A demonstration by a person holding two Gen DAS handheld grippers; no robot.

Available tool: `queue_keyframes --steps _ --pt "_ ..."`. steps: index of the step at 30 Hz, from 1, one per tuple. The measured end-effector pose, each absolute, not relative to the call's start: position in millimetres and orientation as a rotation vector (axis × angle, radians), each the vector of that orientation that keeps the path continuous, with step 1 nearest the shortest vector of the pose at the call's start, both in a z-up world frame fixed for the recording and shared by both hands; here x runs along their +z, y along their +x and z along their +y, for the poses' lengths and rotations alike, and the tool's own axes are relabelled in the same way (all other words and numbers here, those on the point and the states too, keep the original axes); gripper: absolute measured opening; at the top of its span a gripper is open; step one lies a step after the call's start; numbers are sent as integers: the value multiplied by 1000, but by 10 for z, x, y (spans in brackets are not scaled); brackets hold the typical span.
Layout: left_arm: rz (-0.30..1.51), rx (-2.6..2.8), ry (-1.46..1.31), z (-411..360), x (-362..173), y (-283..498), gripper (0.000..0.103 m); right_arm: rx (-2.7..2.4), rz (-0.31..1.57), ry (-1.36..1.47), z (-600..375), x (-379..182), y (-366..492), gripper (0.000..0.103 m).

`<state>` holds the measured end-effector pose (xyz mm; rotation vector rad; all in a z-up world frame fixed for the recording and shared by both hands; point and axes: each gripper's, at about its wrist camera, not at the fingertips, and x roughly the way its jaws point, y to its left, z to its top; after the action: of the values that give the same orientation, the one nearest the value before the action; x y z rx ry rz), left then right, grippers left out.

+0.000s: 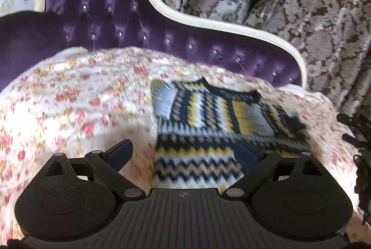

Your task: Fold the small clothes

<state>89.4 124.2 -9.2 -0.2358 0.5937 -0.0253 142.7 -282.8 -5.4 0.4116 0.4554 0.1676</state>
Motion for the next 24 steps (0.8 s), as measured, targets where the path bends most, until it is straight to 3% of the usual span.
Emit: queue_keyframes --steps 3,10,24 --pt "604 -46 -230 1207 -130 701 90 177 491 432 -2884 -103 1063 102" --pt "631 -75 -174 1074 -296 320 90 145 589 412 -2883 -249 402 102" --pt "781 -61 -194 1063 -729 -62 89 201 791 285 -2442 -345 -26 102"
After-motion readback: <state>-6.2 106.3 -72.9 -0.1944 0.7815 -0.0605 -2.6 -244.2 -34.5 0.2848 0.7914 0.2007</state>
